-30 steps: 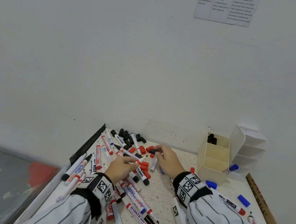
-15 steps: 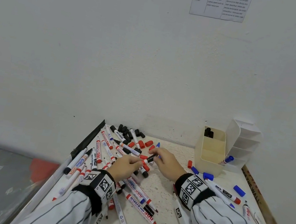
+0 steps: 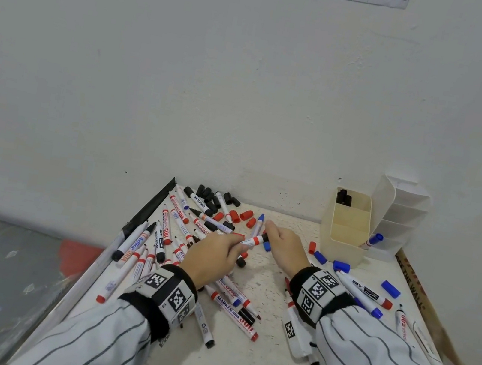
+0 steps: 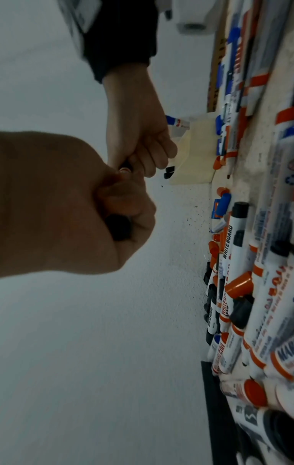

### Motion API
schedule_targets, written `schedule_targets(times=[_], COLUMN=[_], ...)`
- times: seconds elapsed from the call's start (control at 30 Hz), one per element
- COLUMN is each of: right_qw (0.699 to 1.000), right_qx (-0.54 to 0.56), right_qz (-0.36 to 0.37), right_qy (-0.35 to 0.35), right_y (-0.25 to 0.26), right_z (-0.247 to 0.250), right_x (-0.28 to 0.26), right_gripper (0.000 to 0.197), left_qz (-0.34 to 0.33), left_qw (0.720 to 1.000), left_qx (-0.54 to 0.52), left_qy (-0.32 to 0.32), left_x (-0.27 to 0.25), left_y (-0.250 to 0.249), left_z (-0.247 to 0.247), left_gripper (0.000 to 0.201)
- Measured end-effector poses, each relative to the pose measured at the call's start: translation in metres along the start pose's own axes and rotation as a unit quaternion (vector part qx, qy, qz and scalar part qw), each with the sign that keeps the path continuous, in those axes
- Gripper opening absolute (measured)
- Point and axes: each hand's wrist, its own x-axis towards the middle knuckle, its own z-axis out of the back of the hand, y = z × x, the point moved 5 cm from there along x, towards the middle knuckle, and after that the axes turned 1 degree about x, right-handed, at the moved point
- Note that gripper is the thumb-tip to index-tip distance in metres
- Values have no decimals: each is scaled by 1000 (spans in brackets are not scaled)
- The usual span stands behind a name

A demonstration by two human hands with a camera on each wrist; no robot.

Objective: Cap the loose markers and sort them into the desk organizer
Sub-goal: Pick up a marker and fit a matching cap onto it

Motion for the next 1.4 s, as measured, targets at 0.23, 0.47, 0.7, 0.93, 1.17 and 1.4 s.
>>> schedule_targets(times=[0.23, 0.47, 0.7, 0.93, 1.17, 1.4], right_qw=[997, 988, 981, 994, 992, 987], right_qx=[-7, 0, -112, -47, -40, -38], right_qz=[72, 151, 145, 76, 78, 86], right_qy=[11, 31, 69, -69, -93, -127], right_y=[13, 21, 26, 5, -3, -7], right_z=[-2, -4, 12, 45, 49, 71], right_x=[-6, -11, 4, 18, 14, 17], right_gripper=[40, 43, 38, 35, 23, 22], left_qz=[67, 148, 143, 277, 299, 375], left_qw=[969, 882, 959, 938, 920, 906], left_qx=[-173, -360, -195, 58, 140, -6], left_qy=[165, 264, 145, 199, 212, 197], left_x=[-7, -16, -13, -36, -48, -48], left_y=[-11, -6, 6, 52, 48, 51], left_z=[0, -4, 6, -9, -33, -48], left_gripper=[37, 41, 36, 18, 47, 44])
